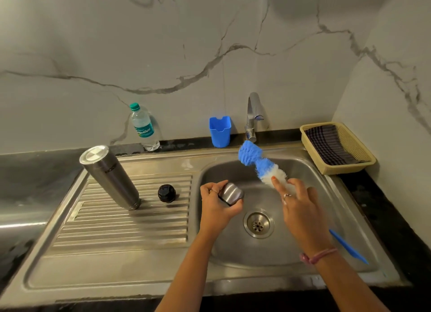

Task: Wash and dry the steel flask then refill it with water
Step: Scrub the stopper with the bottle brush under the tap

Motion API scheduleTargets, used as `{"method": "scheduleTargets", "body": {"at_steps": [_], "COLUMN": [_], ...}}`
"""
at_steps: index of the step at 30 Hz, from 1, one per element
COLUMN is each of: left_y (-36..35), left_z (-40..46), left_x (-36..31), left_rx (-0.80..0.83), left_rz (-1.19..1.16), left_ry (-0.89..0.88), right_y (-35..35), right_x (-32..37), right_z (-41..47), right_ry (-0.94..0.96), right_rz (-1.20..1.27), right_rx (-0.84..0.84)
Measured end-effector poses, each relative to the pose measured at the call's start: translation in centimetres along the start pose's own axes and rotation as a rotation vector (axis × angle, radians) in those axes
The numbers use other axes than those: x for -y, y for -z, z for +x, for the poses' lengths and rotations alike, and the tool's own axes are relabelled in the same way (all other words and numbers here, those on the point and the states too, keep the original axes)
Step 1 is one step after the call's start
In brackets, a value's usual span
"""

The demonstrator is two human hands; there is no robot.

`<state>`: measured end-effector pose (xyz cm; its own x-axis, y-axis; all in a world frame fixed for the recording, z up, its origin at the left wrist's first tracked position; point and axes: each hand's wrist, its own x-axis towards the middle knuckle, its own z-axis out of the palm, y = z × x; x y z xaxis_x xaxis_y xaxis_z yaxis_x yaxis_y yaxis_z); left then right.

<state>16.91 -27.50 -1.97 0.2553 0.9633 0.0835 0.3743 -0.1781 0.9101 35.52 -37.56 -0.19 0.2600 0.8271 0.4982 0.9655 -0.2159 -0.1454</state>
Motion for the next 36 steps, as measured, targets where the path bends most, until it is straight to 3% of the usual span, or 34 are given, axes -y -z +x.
{"method": "scheduleTargets", "body": {"at_steps": [8, 15, 20, 25, 29, 36], "left_y": [1.8, 3.5, 5.1, 7.4, 9.3, 12.1], "left_z": [-1.2, -1.9, -2.8, -3.3, -3.8, -4.1], "left_x": [0.8, 3.1, 4.6, 5.8, 6.9, 9.0], "left_rx": [0.017, 0.026, 0.008, -0.035, -0.129, -0.266], "left_rz": [-0.158, -0.211, -0.230, -0.190, -0.149, -0.075], "left_ry": [0.121, 0.116, 0.122, 0.100, 0.108, 0.161], "right_y": [-1.5, -2.5, -2.8, -2.9, -3.7, -4.1], "right_x": [1.9, 4.2, 5.2, 6.4, 6.9, 7.5], "right_z": [-0.2, -0.6, -1.0, -1.5, -1.4, -2.0], "right_ry": [-0.080, -0.166, -0.203, -0.306, -0.563, -0.812], "right_rz": [0.064, 0.083, 0.098, 0.290, 0.555, 0.885], "right_rx": [0.049, 0.086, 0.225, 0.294, 0.354, 0.372]}}
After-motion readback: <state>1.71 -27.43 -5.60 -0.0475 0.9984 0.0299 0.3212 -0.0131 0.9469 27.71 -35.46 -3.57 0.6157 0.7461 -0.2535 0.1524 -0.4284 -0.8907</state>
